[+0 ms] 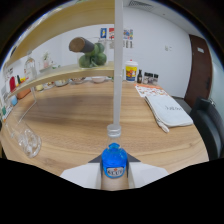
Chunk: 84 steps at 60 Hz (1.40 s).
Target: Make me a cup of Mount Fuji.
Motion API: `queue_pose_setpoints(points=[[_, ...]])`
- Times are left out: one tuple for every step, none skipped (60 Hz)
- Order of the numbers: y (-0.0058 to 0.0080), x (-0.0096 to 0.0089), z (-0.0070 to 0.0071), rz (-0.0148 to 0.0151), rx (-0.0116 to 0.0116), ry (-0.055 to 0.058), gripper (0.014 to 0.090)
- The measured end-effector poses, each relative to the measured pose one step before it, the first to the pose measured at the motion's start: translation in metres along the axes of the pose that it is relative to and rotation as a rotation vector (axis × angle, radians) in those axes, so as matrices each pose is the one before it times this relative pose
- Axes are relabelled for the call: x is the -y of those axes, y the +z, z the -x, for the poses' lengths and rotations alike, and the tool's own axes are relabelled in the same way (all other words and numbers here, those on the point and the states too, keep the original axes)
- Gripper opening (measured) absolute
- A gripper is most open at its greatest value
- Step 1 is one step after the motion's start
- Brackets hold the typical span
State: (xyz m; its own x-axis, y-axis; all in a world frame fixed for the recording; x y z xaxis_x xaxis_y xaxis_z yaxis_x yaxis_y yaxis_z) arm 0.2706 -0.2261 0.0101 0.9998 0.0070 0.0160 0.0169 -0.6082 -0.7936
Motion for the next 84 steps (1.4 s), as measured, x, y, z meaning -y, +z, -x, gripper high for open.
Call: queue_pose_setpoints(points=[[-0.00040,-0.00047,-0.00022,-0.00268,-0.00161,0.0012,0.0361],[-0.00045,-0.00050,-0.00015,-0.00299,-0.00180,0.0017,0.0362],[-0.00063,-0.00037,-0.00035,-0.00313,-0.00265,0.0012,0.0364],[-0.00070,-0.00045,-0.00029,-0.00329,-0.00241,0.0004,0.0364],[-0.00100,-0.00001,-0.00027,0.00064,-0.00280,0.0001,0.0364],[-0.00103,-0.00059,0.00016,-0.00190,-0.00230,0.0000,0.0365],[-0.00076,-0.00069,0.00006,-0.00076,-0.00171,0.0017,0.0365],[-0.00079,-0.00119,0.00003,0.00172,-0.00101,0.0039,0.0367],[-0.00084,-0.00112,-0.00002,0.00244,-0.00063,0.0037,0.0366],[-0.00079,-0.00086,0.00003,0.00204,-0.00088,0.0035,0.0366],[-0.00022,-0.00100,-0.00039,0.00094,-0.00070,0.0027,0.0367],[-0.00086,-0.00074,-0.00003,0.00135,-0.00153,0.0037,0.0367],[-0.00084,-0.00068,-0.00040,0.00134,-0.00272,0.0024,0.0367],[-0.00096,-0.00079,-0.00046,0.00468,-0.00420,0.0012,0.0368],[-0.00141,-0.00109,-0.00087,0.00188,-0.00355,0.0015,0.0370],[-0.00027,-0.00108,-0.00062,0.00586,-0.00589,0.0016,0.0374],[-0.00093,-0.00104,-0.00056,0.00483,-0.00461,0.0017,0.0376],[-0.00098,-0.00091,-0.00020,0.00463,-0.00346,0.0020,0.0393],[-0.00147,-0.00065,-0.00019,0.00346,-0.00315,0.0026,0.0426],[-0.00178,-0.00046,0.00004,0.00195,-0.00117,0.0026,0.0463],[-0.00191,0.00013,0.00073,0.00253,-0.00086,0.0035,0.0500],[-0.00247,0.00032,0.00095,0.00312,-0.00075,0.0035,0.0533],[-0.00287,0.00043,0.00066,0.00255,-0.00194,0.0028,0.0568],[-0.00315,0.00079,0.00069,0.00032,-0.00404,0.0013,0.0619],[-0.00335,0.00092,0.00070,0.00034,-0.00348,0.0008,0.0688],[-0.00379,0.00102,0.00042,-0.00049,-0.00554,0.0009,0.0762],[-0.00395,0.00122,0.00040,-0.00112,-0.00701,0.0010,0.0826],[-0.00429,0.00132,0.00035,-0.00113,-0.00850,0.0009,0.0866],[-0.00478,0.00156,0.00005,-0.00202,-0.01074,0.0008,0.0856],[-0.00477,0.00184,0.00089,-0.00374,-0.00853,-0.0002,0.0846],[-0.00514,0.00208,0.00058,-0.00488,-0.01100,0.0000,0.0843],[-0.00537,0.00255,0.00054,-0.00728,-0.01326,0.0004,0.0847],[-0.00764,0.00366,0.00196,-0.00381,-0.01253,0.0013,0.0848],[-0.00573,0.00254,0.00210,-0.00720,-0.01120,0.0014,0.0850],[-0.00645,0.00262,0.00354,-0.00512,-0.00587,0.0017,0.0852],[-0.00592,0.00232,0.00443,-0.00459,-0.00189,0.0031,0.0852],[-0.00583,0.00201,0.00531,-0.00378,0.00113,0.0030,0.0851],[-0.00581,0.00183,0.00620,-0.00341,0.00326,0.0028,0.0853],[-0.00560,0.00155,0.00653,-0.00339,0.00363,0.0020,0.0852],[-0.00536,0.00154,0.00686,-0.00329,0.00317,0.0010,0.0850],[-0.00485,0.00172,0.00722,-0.00367,0.00252,0.0001,0.0850],[-0.00462,0.00158,0.00778,-0.00412,0.00327,0.0005,0.0852],[-0.00443,0.00147,0.00835,-0.00381,0.00471,0.0004,0.0851],[-0.00379,0.00124,0.00863,-0.00366,0.00619,0.0005,0.0853],[-0.00341,0.00093,0.00906,-0.00270,0.00690,0.0001,0.0853],[-0.00280,0.00053,0.00939,-0.00423,0.00429,0.0016,0.0855],[-0.00276,0.00108,0.00902,-0.00312,0.00767,0.0011,0.0853],[-0.00277,0.00154,0.00972,-0.00267,0.00809,0.0027,0.0851],[-0.00189,0.00102,0.00925,-0.00364,0.00854,0.0034,0.0850],[-0.00152,0.00057,0.00905,-0.00185,0.00770,0.0039,0.0848],[-0.00092,0.00064,0.00919,-0.00017,0.00706,0.0048,0.0848],[-0.00052,0.00053,0.00947,0.00042,0.00785,0.0054,0.0851],[-0.00037,0.00071,0.00967,0.00054,0.00880,0.0051,0.0853],[-0.00023,0.00072,0.00950,0.00100,0.00945,0.0034,0.0851],[-0.00047,0.00079,0.00977,0.00098,0.00846,0.0026,0.0852],[-0.00037,0.00177,0.00846,0.00366,0.00748,0.0004,0.0853],[-0.00014,0.00139,0.00826,0.00137,0.00711,0.0003,0.0853],[-0.00073,0.00156,0.00829,0.00107,0.00665,-0.0004,0.0854],[-0.00047,0.00216,0.00814,-0.00016,0.00556,-0.0011,0.0855],[-0.00098,0.00262,0.00766,-0.00071,0.00442,-0.0019,0.0853],[-0.00116,0.00355,0.00765,-0.00302,0.00402,-0.0013,0.0854],[-0.00156,0.00423,0.00780,-0.00582,0.00555,-0.0016,0.0856],[-0.00166,0.00486,0.00808,-0.00824,0.00717,-0.0025,0.0856],[-0.00195,0.00504,0.00765,-0.00836,0.00667,-0.0032,0.0855],[-0.00180,0.00515,0.00710,-0.00854,0.00397,-0.0029,0.0855],[-0.00243,0.00562,0.00612,-0.00860,0.00179,-0.0034,0.0859],[-0.00257,0.00619,0.00558,-0.00889,-0.00032,-0.0028,0.0860],[-0.00252,0.00710,0.00553,-0.00837,0.00034,-0.0042,0.0859],[-0.00259,0.00748,0.00524,-0.01134,0.00244,-0.0022,0.0861],[-0.00268,0.00781,0.00571,-0.01338,0.00381,-0.0002,0.0858],[-0.00236,0.00879,0.00548,-0.01447,0.00383,0.0013,0.0859],[-0.00228,0.00903,0.00492,-0.01369,0.00260,0.0017,0.0861],[-0.00215,0.00921,0.00450,-0.01294,0.00212,0.0011,0.0860],[-0.00185,0.00928,0.00429,-0.01294,0.00181,0.0004,0.0861],[-0.00161,0.00949,0.00391,-0.01622,0.00208,0.0013,0.0861],[-0.00139,0.01050,0.00420,-0.01650,0.00286,0.0005,0.0859],[-0.00127,0.01141,0.00327,-0.01746,0.00242,-0.0002,0.0861],[-0.00120,0.01127,0.00334,-0.02042,0.00141,-0.0005,0.0861],[0.00020,0.01136,0.00341,-0.01947,0.00097,-0.0008,0.0862],[0.00136,0.01039,0.00339,-0.01535,0.00187,-0.0017,0.0863],[0.00087,0.01095,0.00323,-0.01670,0.00188,-0.0017,0.0863],[0.00143,0.01100,0.00269,-0.01709,0.00173,-0.0017,0.0858],[0.00110,0.01048,0.00213,-0.01872,0.00017,-0.0011,0.0859],[0.00246,0.01033,0.00200,-0.01623,-0.00080,-0.0010,0.0859]])
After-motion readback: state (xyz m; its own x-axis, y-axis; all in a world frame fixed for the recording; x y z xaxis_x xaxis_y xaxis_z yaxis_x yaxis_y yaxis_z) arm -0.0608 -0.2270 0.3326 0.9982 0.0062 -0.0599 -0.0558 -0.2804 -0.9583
